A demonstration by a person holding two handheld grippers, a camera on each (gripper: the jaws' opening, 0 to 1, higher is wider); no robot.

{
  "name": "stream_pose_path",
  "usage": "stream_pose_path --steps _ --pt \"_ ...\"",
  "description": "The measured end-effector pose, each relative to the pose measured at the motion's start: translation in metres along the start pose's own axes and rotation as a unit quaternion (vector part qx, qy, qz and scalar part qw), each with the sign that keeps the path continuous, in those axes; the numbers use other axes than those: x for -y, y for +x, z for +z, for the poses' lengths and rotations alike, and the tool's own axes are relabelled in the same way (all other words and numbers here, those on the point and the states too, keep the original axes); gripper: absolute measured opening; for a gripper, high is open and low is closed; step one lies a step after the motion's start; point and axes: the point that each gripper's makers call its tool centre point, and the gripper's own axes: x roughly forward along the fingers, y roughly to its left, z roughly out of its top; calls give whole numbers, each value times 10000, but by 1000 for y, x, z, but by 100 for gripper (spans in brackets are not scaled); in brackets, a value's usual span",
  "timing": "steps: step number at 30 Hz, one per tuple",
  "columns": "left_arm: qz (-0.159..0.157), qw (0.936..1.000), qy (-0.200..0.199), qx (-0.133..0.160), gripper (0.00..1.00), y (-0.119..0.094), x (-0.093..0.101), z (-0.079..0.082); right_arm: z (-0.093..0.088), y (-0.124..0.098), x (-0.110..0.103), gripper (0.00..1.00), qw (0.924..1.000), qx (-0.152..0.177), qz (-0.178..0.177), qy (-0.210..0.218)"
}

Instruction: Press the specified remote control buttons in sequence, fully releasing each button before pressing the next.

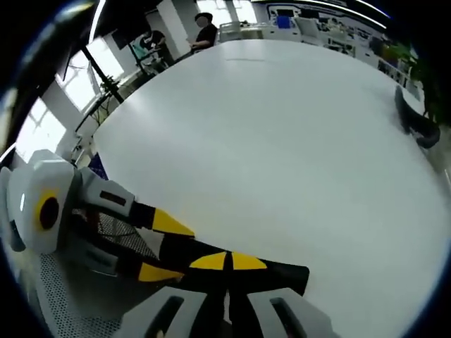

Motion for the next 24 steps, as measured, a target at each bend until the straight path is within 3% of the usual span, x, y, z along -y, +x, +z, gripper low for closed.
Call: stream_pose_path --steps 2,3,10,15,24 --pt "-116 9996 -253 31 23 0 3 -1 -1 3 -1 0 10000 11 -44 -38" --pt "-70 9998 -181 33 23 0 0 -1 0 3 -1 0 9999 71 -73 -9" --pt "-60 9997 -214 95 24 -1 2 -1 2 4 1 0 9968 267 -5 755" --pt "-60 9997 -230 99 24 -1 2 -1 -9 -6 0 0 9927 193 -34 1193" --pt "-37 9997 -211 83 24 0 2 -2 -5 -3 0 0 9910 391 -161 1267"
